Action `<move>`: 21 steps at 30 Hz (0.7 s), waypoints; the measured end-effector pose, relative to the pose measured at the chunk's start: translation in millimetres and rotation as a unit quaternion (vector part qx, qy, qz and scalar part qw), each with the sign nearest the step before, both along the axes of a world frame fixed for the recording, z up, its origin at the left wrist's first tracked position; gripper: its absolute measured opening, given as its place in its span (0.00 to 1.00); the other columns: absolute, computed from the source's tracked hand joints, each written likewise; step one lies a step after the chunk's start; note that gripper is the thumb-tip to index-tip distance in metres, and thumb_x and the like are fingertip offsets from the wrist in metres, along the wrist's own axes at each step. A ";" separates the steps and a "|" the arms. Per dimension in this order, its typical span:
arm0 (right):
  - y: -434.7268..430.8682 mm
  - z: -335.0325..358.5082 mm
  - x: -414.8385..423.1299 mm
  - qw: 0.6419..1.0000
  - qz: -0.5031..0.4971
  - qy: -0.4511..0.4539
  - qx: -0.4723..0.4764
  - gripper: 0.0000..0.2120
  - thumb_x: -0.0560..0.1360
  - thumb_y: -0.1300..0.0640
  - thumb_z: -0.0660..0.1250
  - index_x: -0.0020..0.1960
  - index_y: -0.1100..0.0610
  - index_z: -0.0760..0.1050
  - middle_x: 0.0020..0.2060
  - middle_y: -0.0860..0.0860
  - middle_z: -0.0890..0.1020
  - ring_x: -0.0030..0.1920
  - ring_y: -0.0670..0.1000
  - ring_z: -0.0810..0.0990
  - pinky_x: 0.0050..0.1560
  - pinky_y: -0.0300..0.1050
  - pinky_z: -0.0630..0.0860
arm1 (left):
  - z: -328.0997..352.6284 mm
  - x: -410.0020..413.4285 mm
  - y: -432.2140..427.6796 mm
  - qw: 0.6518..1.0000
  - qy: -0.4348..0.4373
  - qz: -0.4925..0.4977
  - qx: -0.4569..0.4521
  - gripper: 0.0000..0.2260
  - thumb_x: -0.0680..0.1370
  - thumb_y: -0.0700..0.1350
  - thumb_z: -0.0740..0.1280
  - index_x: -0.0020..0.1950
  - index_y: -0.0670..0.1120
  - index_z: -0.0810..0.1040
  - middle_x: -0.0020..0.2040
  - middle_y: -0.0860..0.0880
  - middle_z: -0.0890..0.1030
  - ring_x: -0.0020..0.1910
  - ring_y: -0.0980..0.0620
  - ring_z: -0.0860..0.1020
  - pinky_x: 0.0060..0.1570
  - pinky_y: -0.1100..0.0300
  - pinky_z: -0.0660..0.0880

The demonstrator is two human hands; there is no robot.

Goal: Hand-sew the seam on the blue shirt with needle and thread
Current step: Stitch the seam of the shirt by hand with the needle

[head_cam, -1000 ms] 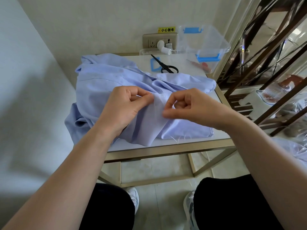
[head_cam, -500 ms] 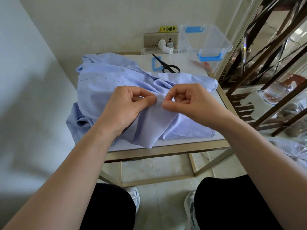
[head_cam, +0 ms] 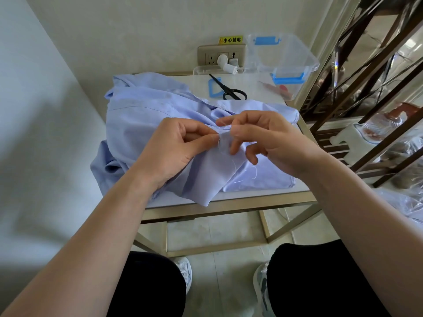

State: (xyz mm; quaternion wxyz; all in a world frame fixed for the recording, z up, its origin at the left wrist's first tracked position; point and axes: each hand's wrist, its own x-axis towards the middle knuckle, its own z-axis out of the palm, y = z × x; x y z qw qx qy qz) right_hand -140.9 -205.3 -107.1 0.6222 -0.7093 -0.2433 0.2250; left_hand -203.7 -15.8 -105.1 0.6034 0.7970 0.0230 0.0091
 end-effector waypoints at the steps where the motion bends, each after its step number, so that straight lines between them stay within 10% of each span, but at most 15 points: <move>1: 0.3 -1.8 0.4 1.000 0.020 -0.001 -0.012 0.04 0.74 0.58 0.66 0.42 0.58 0.77 0.51 0.55 0.84 0.38 0.48 0.79 0.35 0.39 0.71 | -0.4 -0.2 0.9 1.000 -0.002 -0.006 -0.005 0.03 0.77 0.40 0.71 0.46 0.43 0.84 0.41 0.48 0.86 0.42 0.55 0.84 0.46 0.64 0.79; 6: -2.1 -7.5 6.3 0.999 0.029 -0.005 -0.031 0.05 0.72 0.59 0.66 0.42 0.61 0.76 0.37 0.58 0.76 0.37 0.48 0.74 0.43 0.38 0.72 | -3.1 -2.6 10.1 0.999 -0.001 -0.052 0.016 0.03 0.75 0.38 0.73 0.47 0.44 0.84 0.43 0.50 0.86 0.44 0.56 0.83 0.47 0.64 0.79; 16: -13.1 -14.8 13.5 0.999 -0.002 -0.005 -0.051 0.08 0.71 0.59 0.66 0.45 0.65 0.77 0.40 0.59 0.79 0.42 0.52 0.77 0.52 0.45 0.74 | -1.2 -5.3 40.0 0.993 0.018 -0.068 0.091 0.14 0.64 0.38 0.63 0.47 0.48 0.79 0.45 0.48 0.84 0.47 0.46 0.82 0.47 0.60 0.77; 21: -12.2 -15.1 13.0 0.998 -0.007 -0.012 -0.059 0.09 0.71 0.59 0.66 0.45 0.65 0.78 0.40 0.60 0.79 0.42 0.53 0.77 0.53 0.46 0.74 | -2.9 -1.5 39.8 0.991 -0.046 -0.006 0.127 0.17 0.70 0.28 0.60 0.42 0.50 0.77 0.37 0.46 0.81 0.33 0.38 0.74 0.35 0.58 0.69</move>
